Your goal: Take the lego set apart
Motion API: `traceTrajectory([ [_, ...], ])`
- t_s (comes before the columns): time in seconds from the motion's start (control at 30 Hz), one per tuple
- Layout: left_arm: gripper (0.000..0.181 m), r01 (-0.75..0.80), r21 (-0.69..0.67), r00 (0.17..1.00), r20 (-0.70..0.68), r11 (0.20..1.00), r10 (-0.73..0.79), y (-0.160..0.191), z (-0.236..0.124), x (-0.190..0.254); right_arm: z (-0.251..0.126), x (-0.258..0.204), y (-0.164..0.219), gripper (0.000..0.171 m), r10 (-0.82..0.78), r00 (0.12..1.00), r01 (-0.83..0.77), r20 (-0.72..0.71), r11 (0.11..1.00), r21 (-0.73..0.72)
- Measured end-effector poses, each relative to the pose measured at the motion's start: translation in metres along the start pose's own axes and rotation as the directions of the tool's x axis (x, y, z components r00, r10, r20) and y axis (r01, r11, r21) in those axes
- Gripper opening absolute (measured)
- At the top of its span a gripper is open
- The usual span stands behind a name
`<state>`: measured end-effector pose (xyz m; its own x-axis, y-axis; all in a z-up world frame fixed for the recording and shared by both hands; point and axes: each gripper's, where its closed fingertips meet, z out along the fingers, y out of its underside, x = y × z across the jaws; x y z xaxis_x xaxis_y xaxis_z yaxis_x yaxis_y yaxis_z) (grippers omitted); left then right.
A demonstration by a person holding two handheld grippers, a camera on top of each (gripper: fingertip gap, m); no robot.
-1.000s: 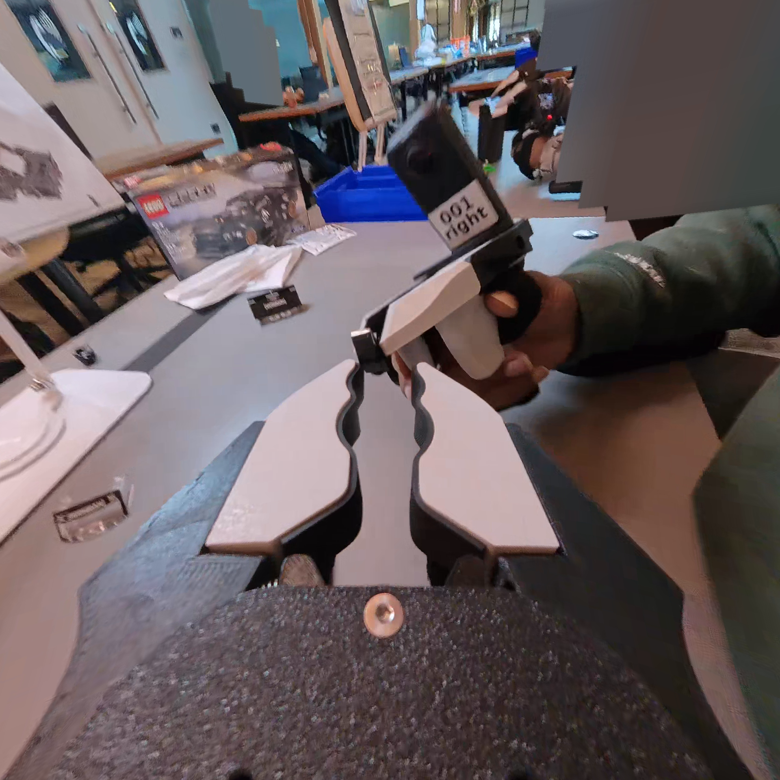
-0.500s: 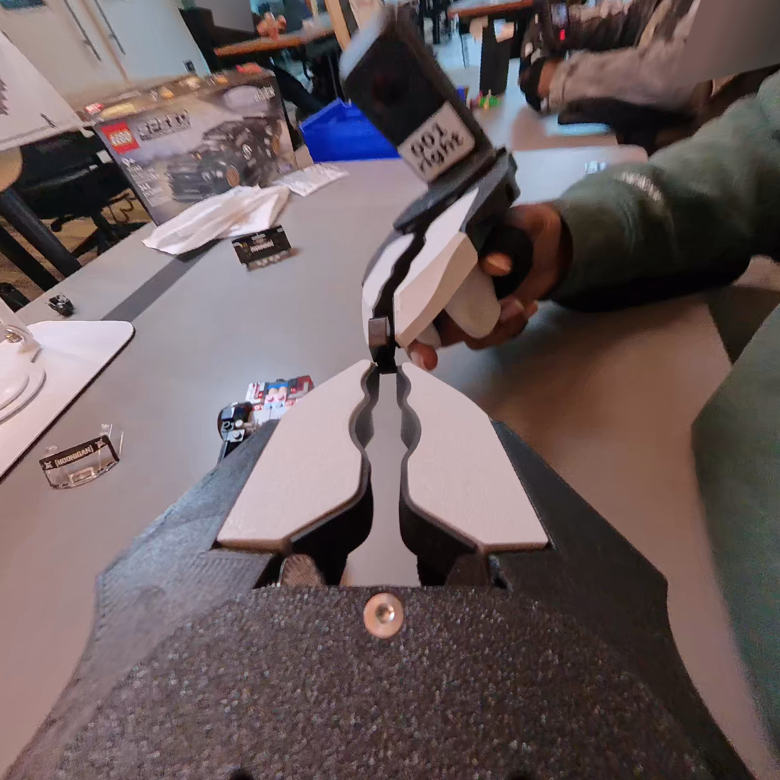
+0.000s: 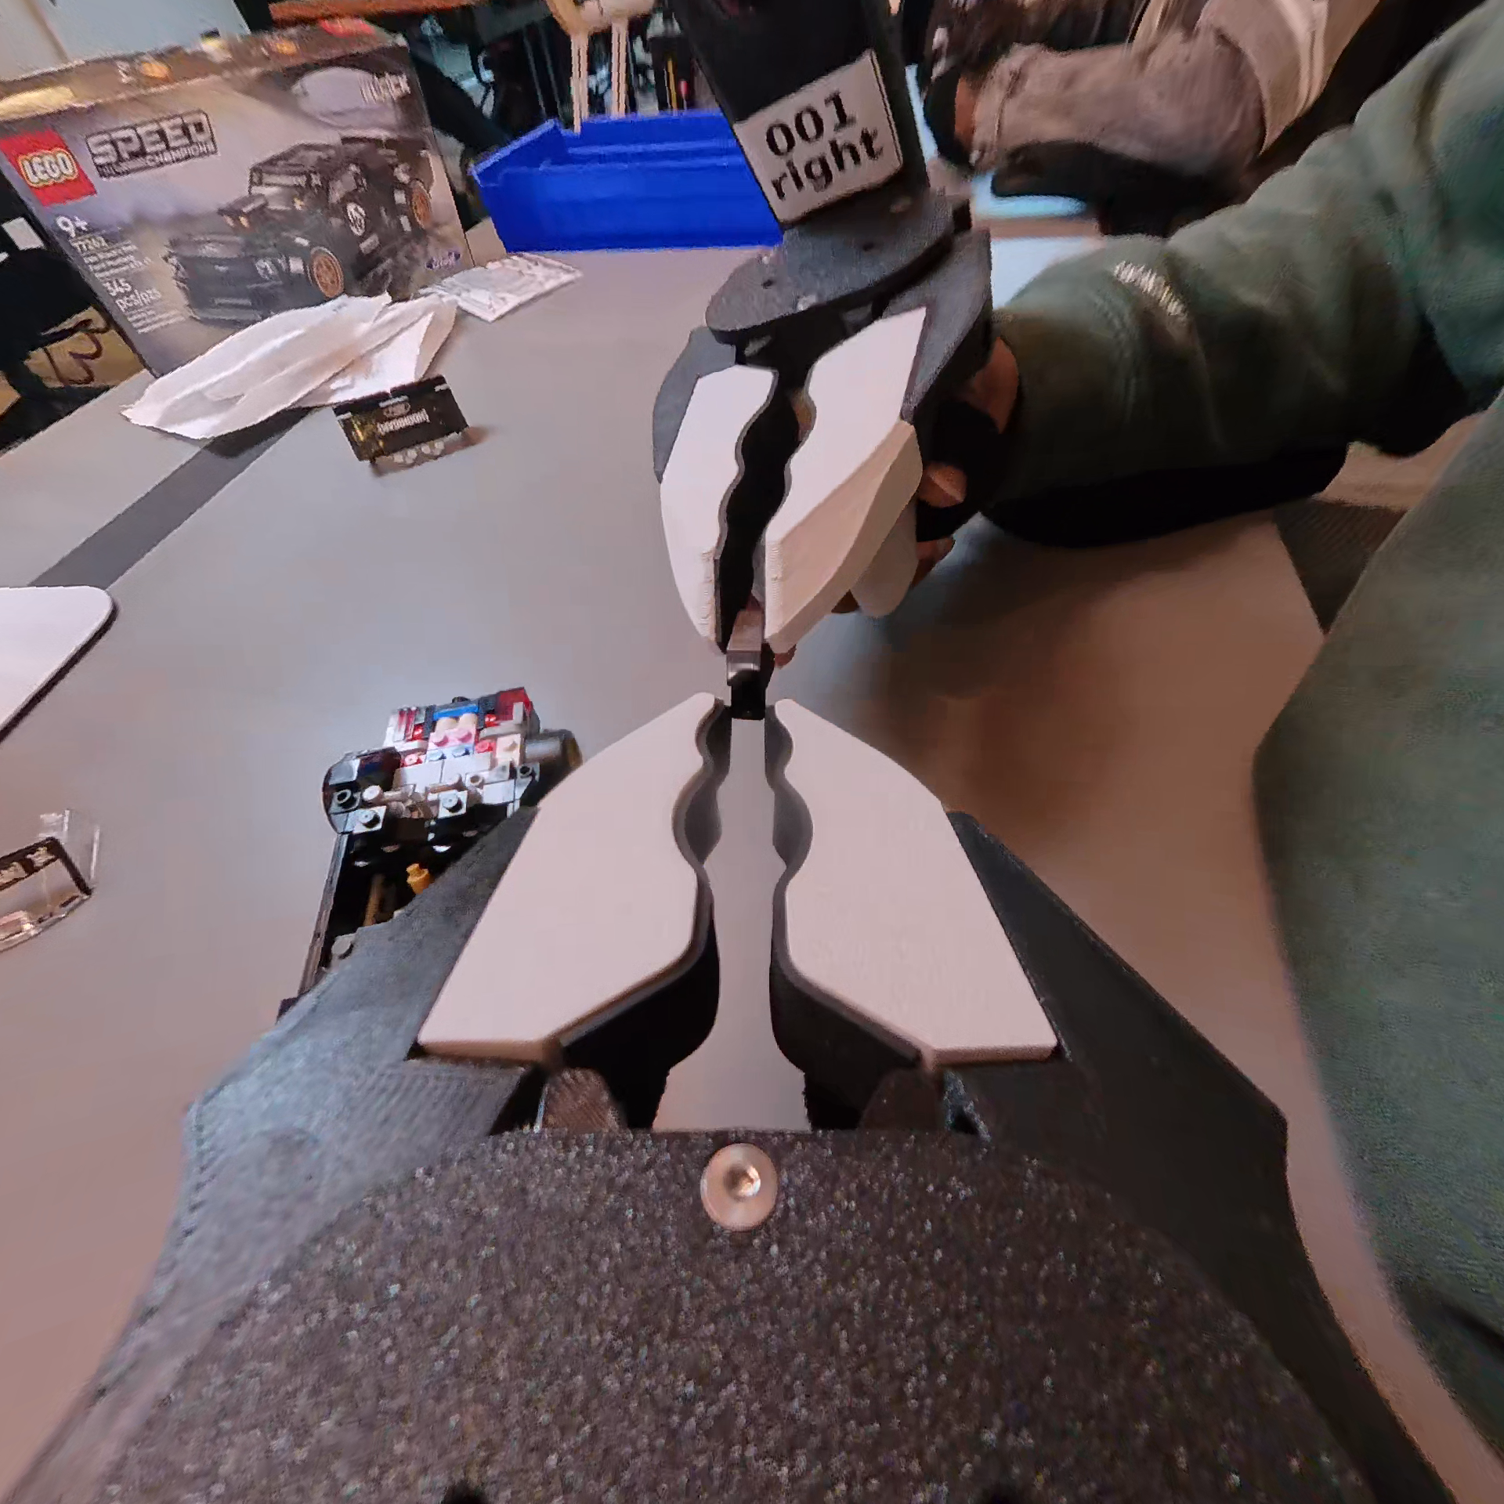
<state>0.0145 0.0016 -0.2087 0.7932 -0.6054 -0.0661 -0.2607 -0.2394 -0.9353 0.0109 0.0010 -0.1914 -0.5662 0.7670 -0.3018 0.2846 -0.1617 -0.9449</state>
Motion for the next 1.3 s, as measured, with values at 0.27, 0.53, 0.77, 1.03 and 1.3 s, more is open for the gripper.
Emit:
traceTrajectory([
  [0.27,0.009,0.101,0.121,0.993,-0.080,0.987,-0.092,-0.018,-0.004,0.007,0.001,-0.012,-0.010,0.009,-0.047,0.998,0.044,0.043,0.996,0.077],
  [0.53,0.008,0.144,0.023,0.979,-0.147,0.989,-0.139,-0.008,-0.004,0.015,0.001,-0.015,0.003,0.009,-0.153,0.988,0.154,0.032,0.988,-0.035],
  [0.77,0.009,0.329,0.088,0.927,-0.222,0.940,-0.304,-0.015,-0.007,0.007,0.002,-0.008,-0.004,0.009,0.051,0.998,-0.051,0.021,0.998,-0.024],
  [1.03,0.003,0.440,0.111,0.876,-0.270,0.891,-0.399,-0.015,-0.010,-0.001,-0.004,0.003,-0.019,0.008,0.634,0.725,-0.671,0.269,0.738,0.069],
  [1.3,0.012,0.262,0.144,0.964,-0.092,0.954,-0.251,-0.015,-0.006,-0.010,-0.003,0.009,-0.018,0.008,0.715,0.630,-0.764,0.303,0.642,0.071],
])
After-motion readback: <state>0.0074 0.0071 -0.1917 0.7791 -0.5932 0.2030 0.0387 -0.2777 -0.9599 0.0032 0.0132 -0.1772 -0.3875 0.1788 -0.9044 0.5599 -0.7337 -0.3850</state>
